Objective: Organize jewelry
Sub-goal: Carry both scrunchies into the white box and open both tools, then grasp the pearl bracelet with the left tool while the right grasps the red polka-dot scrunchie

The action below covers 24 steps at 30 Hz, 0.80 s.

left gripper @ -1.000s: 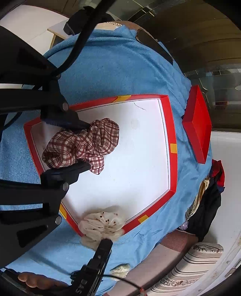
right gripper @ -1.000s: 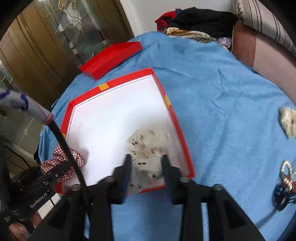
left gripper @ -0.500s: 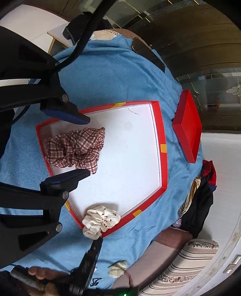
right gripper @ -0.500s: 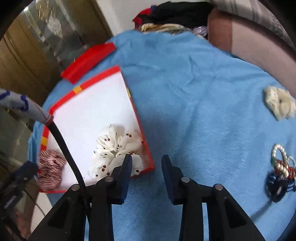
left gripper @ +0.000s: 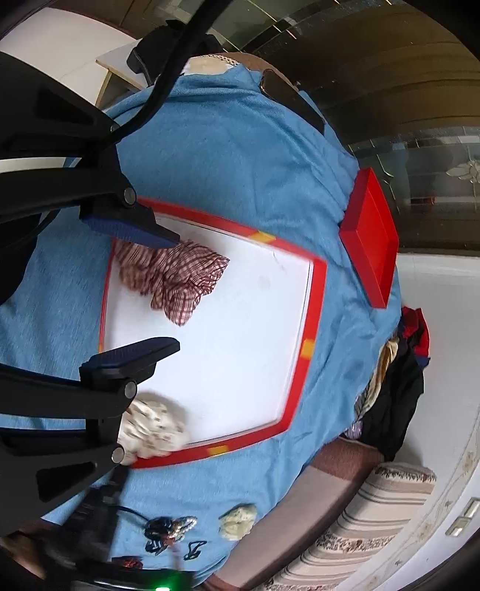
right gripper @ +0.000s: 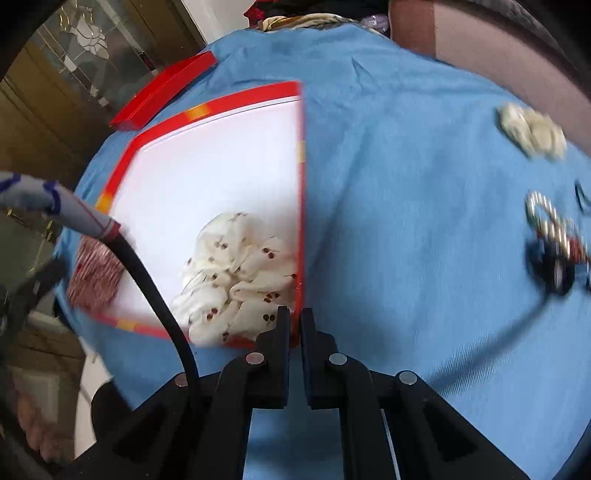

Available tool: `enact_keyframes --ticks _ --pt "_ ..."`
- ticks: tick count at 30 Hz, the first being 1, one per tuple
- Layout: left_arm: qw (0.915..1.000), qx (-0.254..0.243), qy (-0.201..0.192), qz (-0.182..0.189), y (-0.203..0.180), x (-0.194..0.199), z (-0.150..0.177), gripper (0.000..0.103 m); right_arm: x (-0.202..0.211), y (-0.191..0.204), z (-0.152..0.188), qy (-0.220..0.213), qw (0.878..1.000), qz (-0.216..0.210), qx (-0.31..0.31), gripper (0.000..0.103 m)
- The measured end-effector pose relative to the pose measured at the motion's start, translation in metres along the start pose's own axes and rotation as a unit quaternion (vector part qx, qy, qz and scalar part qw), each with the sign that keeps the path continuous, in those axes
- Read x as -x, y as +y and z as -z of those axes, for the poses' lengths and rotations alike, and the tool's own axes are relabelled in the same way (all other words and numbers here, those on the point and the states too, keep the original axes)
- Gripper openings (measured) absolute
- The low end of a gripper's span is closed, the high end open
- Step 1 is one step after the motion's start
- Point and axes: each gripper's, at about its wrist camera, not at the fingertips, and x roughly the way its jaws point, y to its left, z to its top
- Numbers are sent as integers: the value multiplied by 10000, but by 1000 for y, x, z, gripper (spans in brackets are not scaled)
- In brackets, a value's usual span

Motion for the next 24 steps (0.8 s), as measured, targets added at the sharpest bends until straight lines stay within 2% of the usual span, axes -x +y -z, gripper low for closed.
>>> enact_keyframes --ticks 3,5,7,9,12,15,21,24 --pt "9999 -124 -51 63 -14 8 1 48 9 1 13 -125 9999 13 63 7" --pt "9997 -207 -68 141 -26 13 3 49 19 -9 16 -275 9996 -35 -80 17" --pt "9991 -324 -90 258 -42 20 5 51 38 -25 21 -538 9981 -88 -274 41" --pt "9981 -478 -124 360 -58 26 8 53 59 -41 29 -797 9963 56 -330 47" --pt "9952 -810 -144 538 -92 31 14 54 87 -79 50 -1035 9924 439 -493 47" --pt "9897 -1136 -46 869 -132 31 23 54 106 -121 72 -1116 9876 697 -859 47" --pt "9738 -1792 176 1387 -209 16 42 54 138 -207 120 -1279 9688 1439 -1559 47" --pt "9663 -1987 352 1598 -240 2 48 54 149 -248 134 -1324 9572 1631 -1993 47"
